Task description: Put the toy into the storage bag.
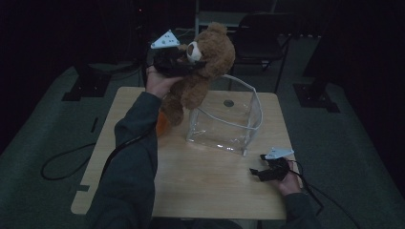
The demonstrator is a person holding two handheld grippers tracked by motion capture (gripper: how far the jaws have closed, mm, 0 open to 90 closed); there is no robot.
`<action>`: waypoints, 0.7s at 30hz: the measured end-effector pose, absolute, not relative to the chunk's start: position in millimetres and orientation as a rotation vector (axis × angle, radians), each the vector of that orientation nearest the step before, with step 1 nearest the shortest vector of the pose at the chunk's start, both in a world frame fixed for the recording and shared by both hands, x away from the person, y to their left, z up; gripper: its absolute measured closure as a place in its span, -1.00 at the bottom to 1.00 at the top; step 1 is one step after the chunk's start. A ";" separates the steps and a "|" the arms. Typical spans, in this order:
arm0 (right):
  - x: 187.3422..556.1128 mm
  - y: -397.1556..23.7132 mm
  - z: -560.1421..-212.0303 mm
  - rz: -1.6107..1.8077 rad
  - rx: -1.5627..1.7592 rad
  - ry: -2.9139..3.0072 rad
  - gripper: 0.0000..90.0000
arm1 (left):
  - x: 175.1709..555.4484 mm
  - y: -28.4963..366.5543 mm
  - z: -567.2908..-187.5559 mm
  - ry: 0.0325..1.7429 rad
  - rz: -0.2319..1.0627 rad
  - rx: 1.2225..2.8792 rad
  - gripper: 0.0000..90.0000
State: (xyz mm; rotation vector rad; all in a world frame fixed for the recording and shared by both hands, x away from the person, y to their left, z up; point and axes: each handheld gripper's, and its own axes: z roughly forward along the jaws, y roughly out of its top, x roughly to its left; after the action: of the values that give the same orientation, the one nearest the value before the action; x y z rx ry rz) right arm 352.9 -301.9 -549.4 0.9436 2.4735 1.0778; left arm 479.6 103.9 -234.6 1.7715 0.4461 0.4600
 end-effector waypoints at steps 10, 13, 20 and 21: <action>353.0 -302.0 -549.4 1.076 0.947 2.471 -0.62 | 479.5 88.4 -232.5 0.426 0.453 1.814 0.00; 353.0 -302.0 -549.4 1.076 0.947 2.471 -0.62 | 480.0 83.5 -231.5 0.423 0.449 1.819 0.00; 353.0 -302.0 -549.4 1.077 0.948 2.471 -0.62 | 480.8 73.4 -225.1 0.393 0.437 1.844 0.00; 353.0 -302.0 -549.4 1.076 0.947 2.471 -0.62 | 481.5 72.1 -224.2 0.393 0.436 1.843 0.00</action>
State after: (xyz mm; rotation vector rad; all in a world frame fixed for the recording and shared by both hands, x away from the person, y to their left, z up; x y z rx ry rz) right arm 353.0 -302.0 -549.4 0.9466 2.4714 1.0763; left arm 481.5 72.1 -224.2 1.8435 0.3926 0.4364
